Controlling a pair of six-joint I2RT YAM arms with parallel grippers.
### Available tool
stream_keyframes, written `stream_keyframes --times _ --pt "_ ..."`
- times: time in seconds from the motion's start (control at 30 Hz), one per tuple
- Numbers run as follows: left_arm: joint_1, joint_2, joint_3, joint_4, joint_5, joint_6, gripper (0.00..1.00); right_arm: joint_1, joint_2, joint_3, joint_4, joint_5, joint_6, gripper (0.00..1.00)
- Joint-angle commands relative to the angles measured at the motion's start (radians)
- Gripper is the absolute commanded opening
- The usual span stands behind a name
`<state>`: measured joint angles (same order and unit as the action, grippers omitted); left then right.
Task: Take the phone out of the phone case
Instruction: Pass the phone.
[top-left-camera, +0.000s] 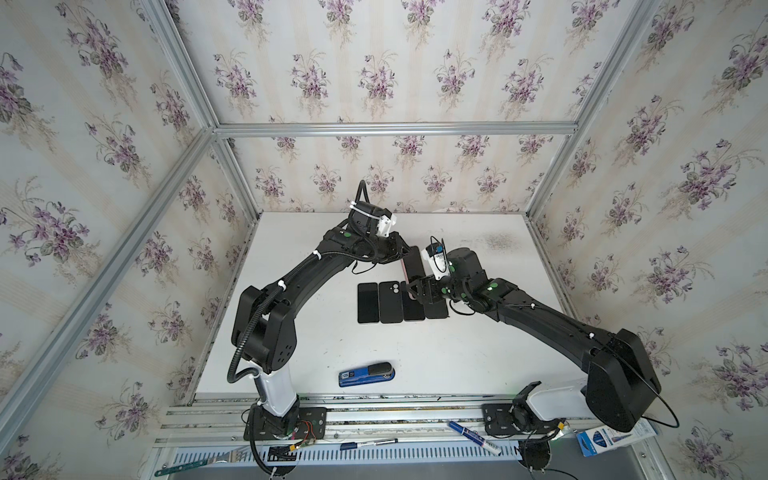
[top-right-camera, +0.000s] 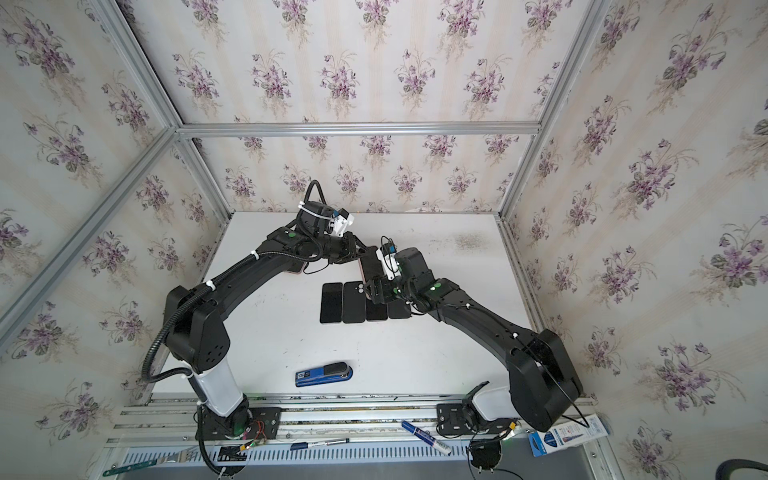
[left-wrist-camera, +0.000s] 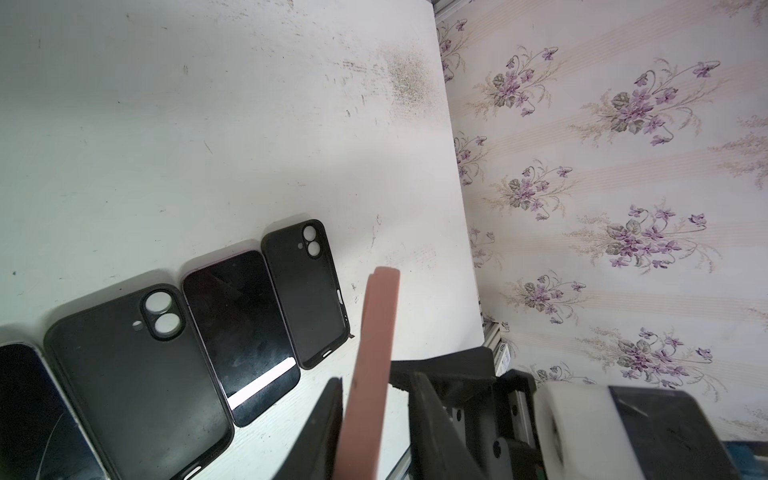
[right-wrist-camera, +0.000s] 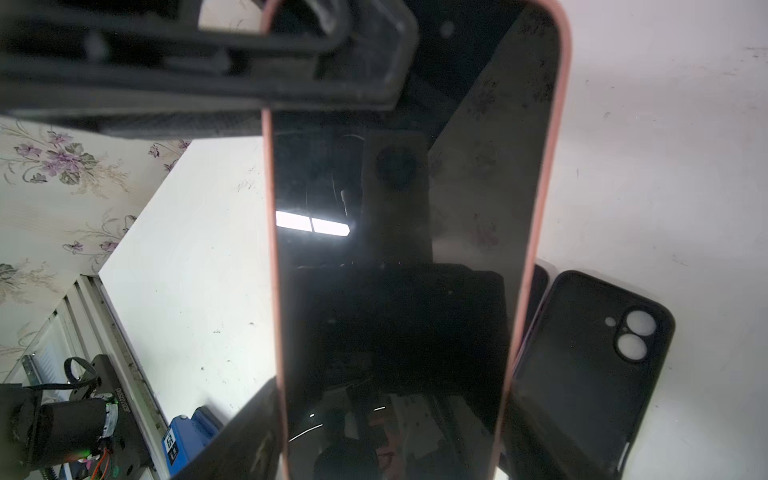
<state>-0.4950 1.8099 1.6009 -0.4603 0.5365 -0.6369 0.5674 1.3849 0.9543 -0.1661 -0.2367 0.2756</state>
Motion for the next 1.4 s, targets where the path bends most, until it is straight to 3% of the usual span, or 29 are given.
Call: stream_keyframes --times 0.0,0.37,0.53,0.7,0.87,1.03,1.13,1.27,1.37 --pt "0.003 0.002 0.001 0.005 0.02 0.002 0.25 0.005 -0.009 0.021 0.048 0.005 -0.016 0.25" --pt "0.01 0.001 -0.001 0.006 0.046 0.008 0.02 0.007 -0.012 0.011 0.057 0.013 -0.021 0.23" --pt "0.015 -0.013 -0.002 0.006 0.052 0.017 0.0 0.008 -0.013 0.007 0.069 0.005 -0.021 0.25" --pt "0.044 -0.062 0.015 0.006 0.046 0.01 0.0 0.007 -0.039 -0.001 0.113 0.018 0.021 0.67" --pt "0.112 -0.152 0.074 0.006 -0.007 0.014 0.0 0.001 -0.11 -0.026 0.203 0.076 0.108 0.87" --pt "0.188 -0.249 0.127 0.029 -0.094 0.025 0.0 -0.018 -0.155 -0.028 0.311 0.044 0.252 0.88" --pt "0.221 -0.304 0.138 0.086 -0.13 0.01 0.0 -0.023 -0.132 -0.008 0.388 -0.041 0.386 0.89" --pt "0.241 -0.357 0.125 0.218 -0.134 -0.046 0.0 -0.023 -0.033 0.0 0.689 -0.206 0.601 0.84" --pt "0.246 -0.384 0.1 0.314 -0.127 -0.112 0.0 -0.023 0.043 0.015 0.925 -0.251 0.722 0.78"
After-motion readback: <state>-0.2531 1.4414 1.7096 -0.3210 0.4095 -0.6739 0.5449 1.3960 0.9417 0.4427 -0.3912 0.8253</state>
